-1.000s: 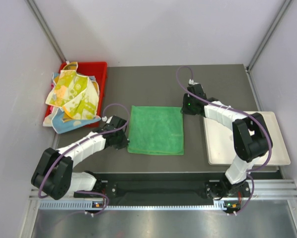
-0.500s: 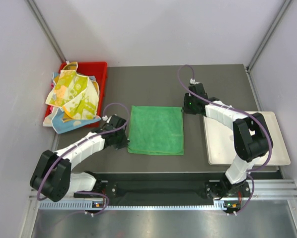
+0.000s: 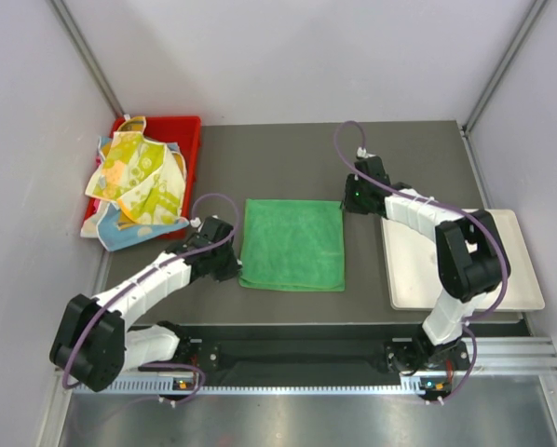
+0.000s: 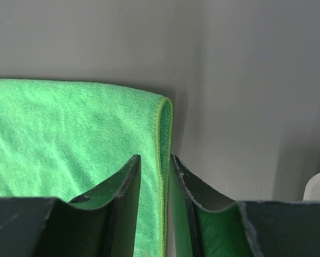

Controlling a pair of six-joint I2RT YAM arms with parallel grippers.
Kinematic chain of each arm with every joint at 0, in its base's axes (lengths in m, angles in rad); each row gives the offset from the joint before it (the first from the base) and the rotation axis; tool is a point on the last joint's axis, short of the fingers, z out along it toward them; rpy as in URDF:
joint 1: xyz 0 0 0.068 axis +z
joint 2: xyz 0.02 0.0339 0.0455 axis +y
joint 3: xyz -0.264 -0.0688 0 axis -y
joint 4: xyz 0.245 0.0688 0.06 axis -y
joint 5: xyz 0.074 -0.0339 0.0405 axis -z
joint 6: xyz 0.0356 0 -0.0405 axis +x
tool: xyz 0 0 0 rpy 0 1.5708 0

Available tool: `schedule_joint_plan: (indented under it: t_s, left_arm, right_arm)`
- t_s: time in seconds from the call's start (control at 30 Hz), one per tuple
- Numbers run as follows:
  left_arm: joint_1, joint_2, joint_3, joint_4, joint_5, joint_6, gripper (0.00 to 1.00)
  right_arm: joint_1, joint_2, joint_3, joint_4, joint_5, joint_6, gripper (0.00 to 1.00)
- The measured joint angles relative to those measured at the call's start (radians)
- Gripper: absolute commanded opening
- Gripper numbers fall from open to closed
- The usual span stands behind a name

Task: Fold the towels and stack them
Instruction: Fold the towel

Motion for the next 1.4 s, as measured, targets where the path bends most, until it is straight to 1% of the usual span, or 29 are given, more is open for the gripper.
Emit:
schedule_joint_plan:
  t_s: [0.37,0.4,0.5,0.57,0.63,0.7,0.87,0.93,0.97,1.1,1.17,1.2,1.27,1.4]
  left_arm:
    - [0.000,-0.010,-0.047,-0.003,0.000,-0.006,0.00]
    - [0.000,-0.010,-0.047,-0.003,0.000,-0.006,0.02]
    - [0.000,-0.007,-0.047,-0.002,-0.005,-0.002,0.18]
    - [0.000,0.003,-0.044,-0.003,-0.010,0.003,0.25]
    - [0.000,0.011,-0.031,-0.012,-0.020,0.010,0.34]
    - [0.000,0.014,0.004,-0.030,-0.036,0.021,0.36]
    - [0.002,0.045,0.144,-0.014,-0.092,0.063,0.44]
    - [0.011,0.095,0.211,0.018,-0.103,0.098,0.46]
    - [0.018,0.134,0.249,0.038,-0.105,0.119,0.45]
    - [0.060,0.320,0.389,0.114,-0.105,0.215,0.46]
    - [0.087,0.409,0.441,0.150,-0.098,0.265,0.48]
    - [0.101,0.445,0.455,0.174,-0.093,0.289,0.50]
    - [0.133,0.510,0.472,0.208,-0.076,0.331,0.50]
    - [0.180,0.610,0.510,0.237,-0.046,0.394,0.51]
  right_arm:
    - [-0.005,0.020,0.000,0.002,-0.004,0.000,0.28]
    - [-0.006,0.020,0.000,0.003,-0.005,0.000,0.29]
    - [-0.006,0.021,0.000,0.003,-0.006,-0.002,0.31]
    - [-0.006,0.021,0.000,0.004,-0.008,-0.008,0.35]
    - [-0.006,0.021,0.000,0.004,-0.011,-0.018,0.37]
    - [-0.006,0.021,0.000,0.006,-0.013,-0.026,0.40]
    - [-0.007,0.042,0.003,0.007,-0.018,-0.048,0.40]
    - [-0.008,0.067,0.013,0.004,-0.019,-0.056,0.40]
    - [-0.008,0.082,0.018,0.005,-0.020,-0.061,0.40]
    - [-0.011,0.140,0.046,-0.005,-0.024,-0.070,0.40]
    - [-0.012,0.154,0.067,-0.004,-0.028,-0.072,0.40]
    - [-0.012,0.160,0.079,-0.004,-0.029,-0.072,0.40]
    - [-0.012,0.171,0.093,-0.003,-0.029,-0.076,0.40]
    - [-0.012,0.179,0.097,-0.003,-0.030,-0.078,0.39]
